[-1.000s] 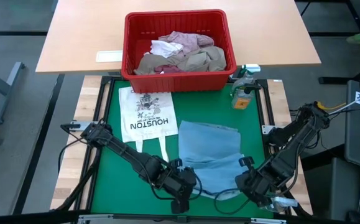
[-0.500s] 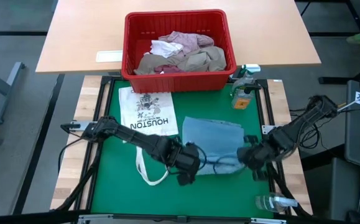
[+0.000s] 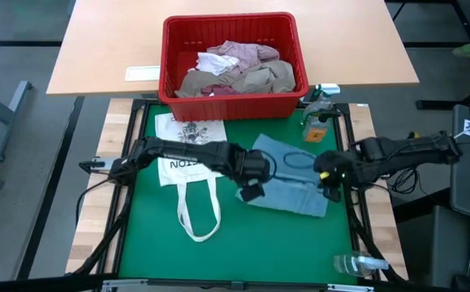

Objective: Fold laundry
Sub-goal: Fold the light blue pants

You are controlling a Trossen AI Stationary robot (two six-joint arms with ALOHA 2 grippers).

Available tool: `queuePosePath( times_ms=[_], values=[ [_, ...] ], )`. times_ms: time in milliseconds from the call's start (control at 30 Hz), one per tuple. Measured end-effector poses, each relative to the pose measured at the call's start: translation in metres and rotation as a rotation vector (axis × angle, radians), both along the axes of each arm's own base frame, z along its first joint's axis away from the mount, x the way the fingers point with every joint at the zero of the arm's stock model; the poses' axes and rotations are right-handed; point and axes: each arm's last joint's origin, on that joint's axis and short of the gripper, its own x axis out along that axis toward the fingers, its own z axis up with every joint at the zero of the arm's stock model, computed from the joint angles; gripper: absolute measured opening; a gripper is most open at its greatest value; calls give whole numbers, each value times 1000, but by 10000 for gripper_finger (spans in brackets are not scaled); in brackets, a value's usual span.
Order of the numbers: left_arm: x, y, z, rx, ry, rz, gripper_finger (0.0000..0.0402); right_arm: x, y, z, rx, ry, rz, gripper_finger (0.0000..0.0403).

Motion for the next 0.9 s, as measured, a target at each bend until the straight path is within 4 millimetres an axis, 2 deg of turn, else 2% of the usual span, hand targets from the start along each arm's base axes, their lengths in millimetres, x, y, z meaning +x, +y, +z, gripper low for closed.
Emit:
queuePosePath(
  times_ms=[200, 400, 667, 900],
  values=[
    [4, 45, -12, -12, 29, 52, 8, -6, -27, -4, 62, -30, -91, 51],
    [8, 80, -18, -41, 1, 43, 7, -11, -49, -9, 98, -42, -152, 51],
    [12, 111, -15, -63, -79, 37, 7, -24, -67, -11, 89, -13, -271, 51],
    [17, 126, -12, -40, -163, 48, 7, -28, -75, -12, 83, -5, -348, 51]
  ],
)
